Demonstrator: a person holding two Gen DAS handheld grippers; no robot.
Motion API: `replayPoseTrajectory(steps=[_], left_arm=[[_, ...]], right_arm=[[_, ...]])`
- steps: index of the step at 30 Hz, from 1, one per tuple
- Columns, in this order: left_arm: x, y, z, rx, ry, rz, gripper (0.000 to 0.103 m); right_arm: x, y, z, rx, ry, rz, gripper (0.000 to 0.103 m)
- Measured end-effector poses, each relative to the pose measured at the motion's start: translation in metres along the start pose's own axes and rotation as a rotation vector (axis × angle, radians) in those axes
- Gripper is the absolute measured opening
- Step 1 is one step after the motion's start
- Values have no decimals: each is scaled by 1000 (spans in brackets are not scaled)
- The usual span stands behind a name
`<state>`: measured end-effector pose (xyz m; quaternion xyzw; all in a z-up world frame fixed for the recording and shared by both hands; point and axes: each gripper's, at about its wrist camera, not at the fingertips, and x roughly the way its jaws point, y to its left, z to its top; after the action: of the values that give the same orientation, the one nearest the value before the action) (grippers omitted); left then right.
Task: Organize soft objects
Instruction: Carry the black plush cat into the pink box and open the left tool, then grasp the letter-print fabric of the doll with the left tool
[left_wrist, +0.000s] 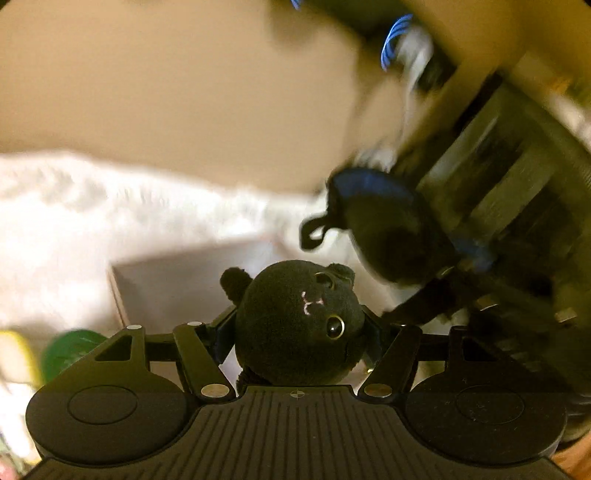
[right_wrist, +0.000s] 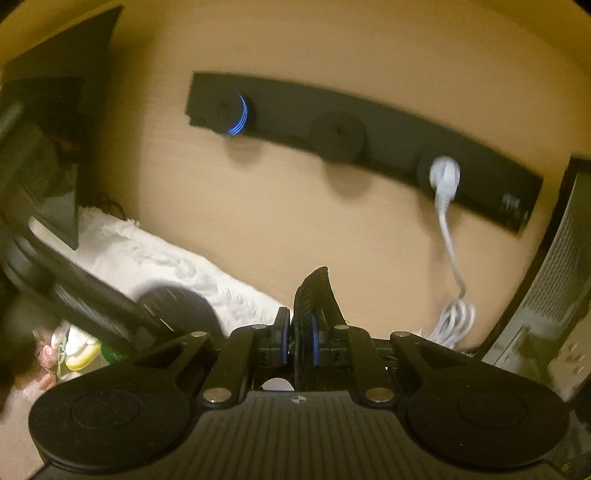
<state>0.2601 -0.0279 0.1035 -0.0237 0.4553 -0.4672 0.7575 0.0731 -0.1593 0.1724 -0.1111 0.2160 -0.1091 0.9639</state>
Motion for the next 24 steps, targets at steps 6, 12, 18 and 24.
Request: replayPoseTrajectory(steps=[6,12,18,24], left_arm=[[10,7,-4,-16,-92,49,66],[-42,10,-14,-53,-225,51,66],[-95,22,-63,-33,-303,184,66],[-170,55,-128,-112,-396,391,66]], right_arm=[[5,-18,-34,121,72,0,42],[-11,-14,-62,177,44,-36,55],[-10,27,-81,119,23,-24,57],[-12,94,-78,18,-62,59,65]])
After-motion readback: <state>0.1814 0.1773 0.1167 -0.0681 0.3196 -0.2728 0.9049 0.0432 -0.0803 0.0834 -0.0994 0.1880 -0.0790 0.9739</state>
